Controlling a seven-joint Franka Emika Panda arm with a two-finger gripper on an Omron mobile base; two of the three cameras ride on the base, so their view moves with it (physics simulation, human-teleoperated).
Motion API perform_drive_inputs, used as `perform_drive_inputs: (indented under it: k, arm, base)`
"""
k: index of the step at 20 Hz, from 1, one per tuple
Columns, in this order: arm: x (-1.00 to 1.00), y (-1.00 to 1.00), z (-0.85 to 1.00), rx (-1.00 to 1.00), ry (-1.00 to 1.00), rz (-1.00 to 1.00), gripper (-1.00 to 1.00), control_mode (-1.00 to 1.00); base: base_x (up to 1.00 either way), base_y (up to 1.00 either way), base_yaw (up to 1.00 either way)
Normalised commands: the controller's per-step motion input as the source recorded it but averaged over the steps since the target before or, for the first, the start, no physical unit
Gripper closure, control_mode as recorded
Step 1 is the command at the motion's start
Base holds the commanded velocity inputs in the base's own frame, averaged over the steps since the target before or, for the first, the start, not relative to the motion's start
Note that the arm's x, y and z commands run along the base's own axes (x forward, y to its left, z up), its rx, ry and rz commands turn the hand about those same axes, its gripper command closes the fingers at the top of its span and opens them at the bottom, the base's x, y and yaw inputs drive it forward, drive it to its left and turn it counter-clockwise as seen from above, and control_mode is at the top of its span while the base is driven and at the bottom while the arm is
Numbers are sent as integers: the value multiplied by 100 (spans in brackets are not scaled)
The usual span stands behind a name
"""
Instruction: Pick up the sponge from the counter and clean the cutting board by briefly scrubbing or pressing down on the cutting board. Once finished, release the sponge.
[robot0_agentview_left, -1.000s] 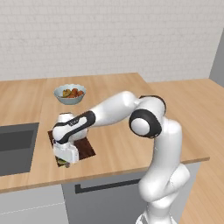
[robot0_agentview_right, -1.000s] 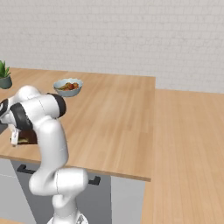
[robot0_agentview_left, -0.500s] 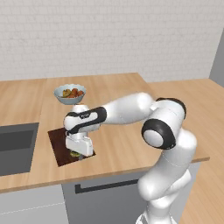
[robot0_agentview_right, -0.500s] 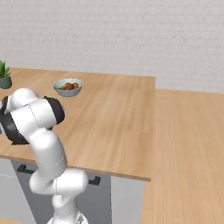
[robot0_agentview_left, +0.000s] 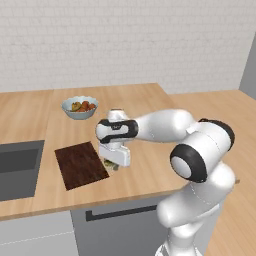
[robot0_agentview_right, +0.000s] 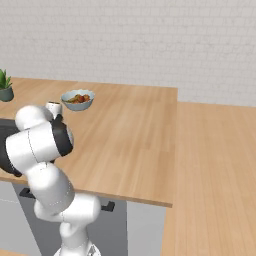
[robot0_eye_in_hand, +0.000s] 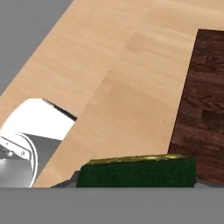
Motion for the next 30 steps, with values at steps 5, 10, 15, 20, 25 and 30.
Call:
perform_drive_inputs:
  k: [5,10,15,20,25,30]
  arm:
    - [9,-95,-10,0,-19,-3,100,-100]
    - [34,-60,-47,0,-5,-2,100,-100]
    - [70,-21,-69,0,2,0,100,-100]
    - [34,-14,-51,3,-4,0,-100,-100]
    - [0,-13,-5,3,-12,0,-100,-100]
    - [0,-12,0,3,-11,0,-100,-100]
  base:
    - [0,0,0]
    - [0,0,0]
    - [0,0,0]
    - [0,0,0]
    - [0,0,0]
    - [0,0,0]
